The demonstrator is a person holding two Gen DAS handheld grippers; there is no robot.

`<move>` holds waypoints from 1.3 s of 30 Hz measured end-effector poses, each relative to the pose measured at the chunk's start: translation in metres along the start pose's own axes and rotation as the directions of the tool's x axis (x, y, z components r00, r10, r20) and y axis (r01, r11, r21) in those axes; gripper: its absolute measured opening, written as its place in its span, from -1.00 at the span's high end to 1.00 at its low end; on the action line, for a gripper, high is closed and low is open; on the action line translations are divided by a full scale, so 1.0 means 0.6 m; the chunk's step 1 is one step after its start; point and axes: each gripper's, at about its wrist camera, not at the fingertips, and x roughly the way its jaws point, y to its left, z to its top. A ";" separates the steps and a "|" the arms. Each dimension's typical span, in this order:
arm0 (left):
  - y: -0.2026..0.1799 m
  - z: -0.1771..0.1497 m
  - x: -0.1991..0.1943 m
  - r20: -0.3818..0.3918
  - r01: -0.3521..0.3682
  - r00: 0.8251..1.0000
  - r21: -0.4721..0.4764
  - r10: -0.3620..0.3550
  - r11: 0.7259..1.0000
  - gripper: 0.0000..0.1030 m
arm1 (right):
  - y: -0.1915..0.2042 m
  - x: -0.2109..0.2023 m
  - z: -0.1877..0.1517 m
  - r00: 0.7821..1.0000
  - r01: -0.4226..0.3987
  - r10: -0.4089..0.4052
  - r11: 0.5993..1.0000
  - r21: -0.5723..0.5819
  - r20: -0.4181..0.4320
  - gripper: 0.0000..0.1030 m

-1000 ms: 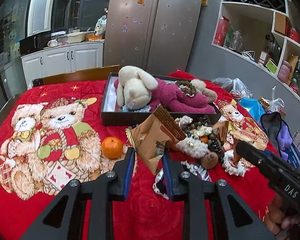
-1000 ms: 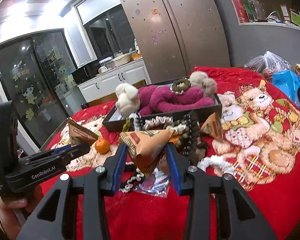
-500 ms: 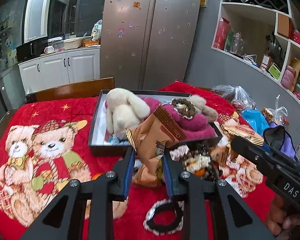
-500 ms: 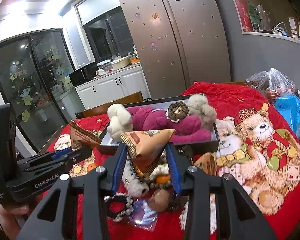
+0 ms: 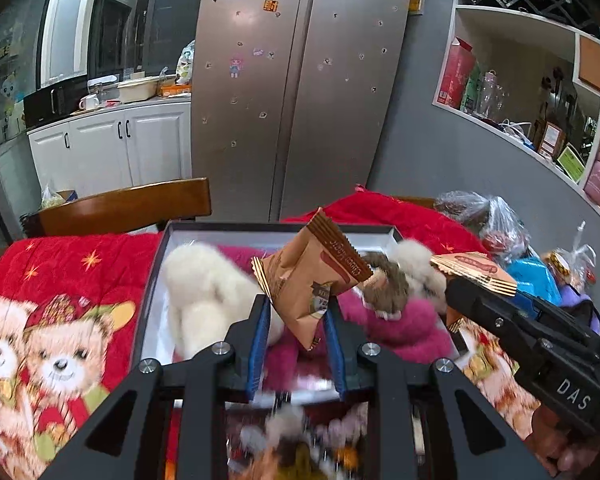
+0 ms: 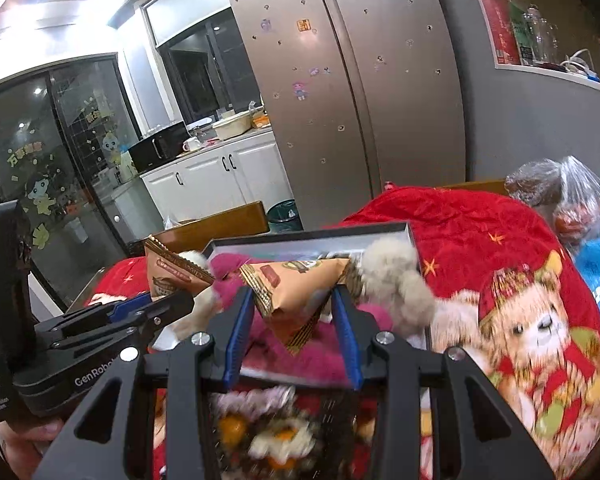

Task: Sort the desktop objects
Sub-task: 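Carry both held snack packets up and over the black plush-toy box, then open both tools to drop the snack packets into the black box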

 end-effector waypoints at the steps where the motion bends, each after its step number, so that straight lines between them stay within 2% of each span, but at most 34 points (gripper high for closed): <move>1: -0.001 0.005 0.010 0.001 0.000 1.000 0.000 0.000 1.000 0.47 | -0.004 0.013 0.008 1.000 -0.003 0.003 1.000 -0.003 -0.002 0.21; 8: -0.009 0.040 0.086 -0.003 0.009 1.000 -0.004 -0.009 1.000 0.47 | -0.032 0.091 0.050 1.000 -0.018 0.018 0.999 0.030 -0.013 0.21; 12: -0.008 0.057 0.114 0.002 0.013 1.000 -0.013 -0.013 1.000 0.47 | -0.043 0.130 0.071 1.000 0.000 0.000 1.000 0.024 -0.017 0.21; 16: -0.006 0.073 0.125 0.006 0.017 1.000 -0.003 -0.017 1.000 0.47 | -0.060 0.160 0.085 1.000 0.009 -0.008 0.999 0.044 -0.020 0.21; 18: -0.005 0.078 0.128 0.001 0.044 0.999 -0.009 -0.044 0.999 0.47 | -0.071 0.173 0.089 1.000 0.002 -0.001 0.998 0.057 -0.016 0.21; 23: -0.012 0.085 0.131 -0.004 0.078 0.997 -0.006 -0.078 0.997 0.47 | -0.076 0.207 0.087 0.998 0.042 -0.040 0.999 0.026 -0.054 0.21; 33: -0.003 0.075 0.142 -0.043 0.085 0.995 -0.022 -0.086 0.996 0.47 | -0.075 0.215 0.076 0.996 0.064 -0.062 0.997 0.031 -0.064 0.21; 37: -0.005 0.072 0.147 -0.059 0.077 0.995 -0.021 -0.078 0.997 0.46 | -0.086 0.216 0.078 0.997 0.022 -0.015 0.996 0.086 -0.080 0.21; 39: -0.006 0.071 0.148 -0.063 0.069 0.996 -0.018 -0.070 0.997 0.45 | -0.088 0.216 0.076 0.996 0.036 -0.029 0.996 0.081 -0.081 0.21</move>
